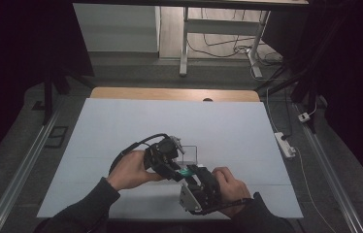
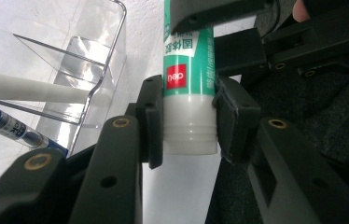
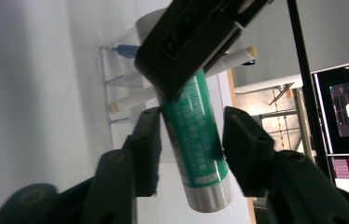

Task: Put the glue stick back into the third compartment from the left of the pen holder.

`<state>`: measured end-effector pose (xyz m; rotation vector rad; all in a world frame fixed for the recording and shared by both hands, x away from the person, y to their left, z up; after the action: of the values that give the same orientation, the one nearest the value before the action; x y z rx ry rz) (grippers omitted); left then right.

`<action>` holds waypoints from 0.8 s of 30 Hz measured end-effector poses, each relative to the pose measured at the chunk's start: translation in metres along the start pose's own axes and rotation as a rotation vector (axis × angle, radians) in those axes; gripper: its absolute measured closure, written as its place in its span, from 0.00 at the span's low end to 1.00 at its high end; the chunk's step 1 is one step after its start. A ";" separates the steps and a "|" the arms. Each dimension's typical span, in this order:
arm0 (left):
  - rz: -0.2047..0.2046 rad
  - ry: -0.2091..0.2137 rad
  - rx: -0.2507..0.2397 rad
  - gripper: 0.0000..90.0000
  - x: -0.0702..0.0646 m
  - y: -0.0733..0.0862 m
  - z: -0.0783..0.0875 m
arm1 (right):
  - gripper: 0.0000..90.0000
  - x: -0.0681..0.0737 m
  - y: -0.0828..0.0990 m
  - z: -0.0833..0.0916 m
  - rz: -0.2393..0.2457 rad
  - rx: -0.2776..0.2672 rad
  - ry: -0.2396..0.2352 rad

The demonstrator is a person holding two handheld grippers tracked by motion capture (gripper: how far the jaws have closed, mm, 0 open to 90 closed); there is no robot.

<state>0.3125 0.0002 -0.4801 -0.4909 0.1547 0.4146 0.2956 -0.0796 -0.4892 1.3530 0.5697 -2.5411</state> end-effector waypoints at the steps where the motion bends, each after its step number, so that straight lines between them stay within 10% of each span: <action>1: 0.002 0.001 0.000 0.72 0.000 0.000 0.000 | 0.66 0.000 -0.001 -0.001 0.005 -0.016 0.005; 7: -0.016 0.001 -0.003 0.72 0.001 0.001 -0.001 | 0.72 0.005 0.004 -0.002 0.049 0.027 -0.035; 16: -0.036 -0.008 -0.051 0.69 0.001 -0.003 0.002 | 0.73 0.004 0.005 0.000 -0.020 0.040 -0.057; 24: -0.044 -0.067 -0.115 0.50 0.007 -0.004 0.009 | 0.73 0.003 0.007 0.001 -0.036 0.046 -0.063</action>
<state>0.3212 0.0034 -0.4724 -0.5913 0.0557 0.3980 0.2957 -0.0857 -0.4932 1.2836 0.5319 -2.6300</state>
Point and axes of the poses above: each handheld gripper's, and its own axes: z roughly backward along the jaws, y roughly out of its underside, x roughly to its left, the point moved 9 cm from there along -z, roughly forward along the jaws, and after that the axes turned 3 degrees about z, right-handed, at the moved point
